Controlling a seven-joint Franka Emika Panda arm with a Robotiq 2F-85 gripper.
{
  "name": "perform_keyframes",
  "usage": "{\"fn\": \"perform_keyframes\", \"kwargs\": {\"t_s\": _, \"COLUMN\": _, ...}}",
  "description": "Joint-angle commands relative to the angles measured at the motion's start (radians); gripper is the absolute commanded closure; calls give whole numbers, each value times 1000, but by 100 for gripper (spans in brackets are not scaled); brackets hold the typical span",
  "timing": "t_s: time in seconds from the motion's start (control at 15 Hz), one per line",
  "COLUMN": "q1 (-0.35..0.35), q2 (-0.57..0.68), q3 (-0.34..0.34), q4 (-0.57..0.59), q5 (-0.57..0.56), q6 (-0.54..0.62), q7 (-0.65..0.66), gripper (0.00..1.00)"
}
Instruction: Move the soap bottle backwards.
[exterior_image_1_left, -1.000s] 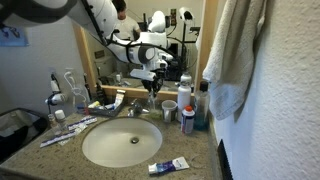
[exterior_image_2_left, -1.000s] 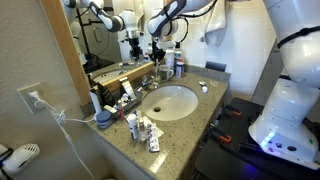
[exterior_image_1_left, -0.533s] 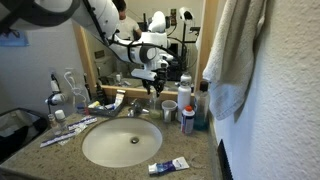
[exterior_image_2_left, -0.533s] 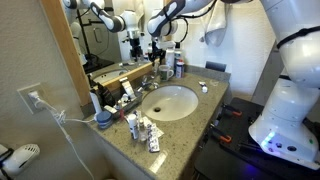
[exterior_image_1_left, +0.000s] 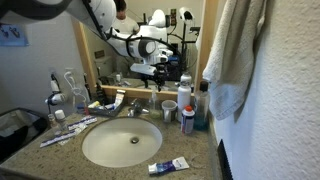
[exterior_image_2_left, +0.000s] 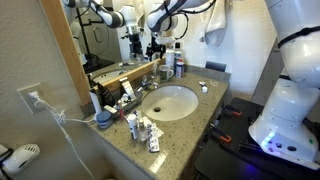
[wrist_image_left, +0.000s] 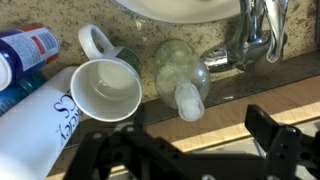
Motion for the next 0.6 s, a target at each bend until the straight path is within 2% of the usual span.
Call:
{"fn": "perform_keyframes", "kwargs": {"t_s": 0.0, "q1": 14, "q2": -133, "q3": 11, "q4": -102, "q5": 9, "q6": -36, "q7": 24, "gripper": 0}}
{"fn": "perform_keyframes", "kwargs": {"t_s": 0.2, "q1": 38, "q2": -238, "q3": 10, "q4": -193, "q5": -2, "q6": -42, "q7": 49, "gripper": 0}}
{"fn": "perform_keyframes", "kwargs": {"t_s": 0.53, "q1": 82, "q2": -469, "q3": 12, "q4": -433, "q5": -25, "q6": -8, "q7": 120, "gripper": 0}}
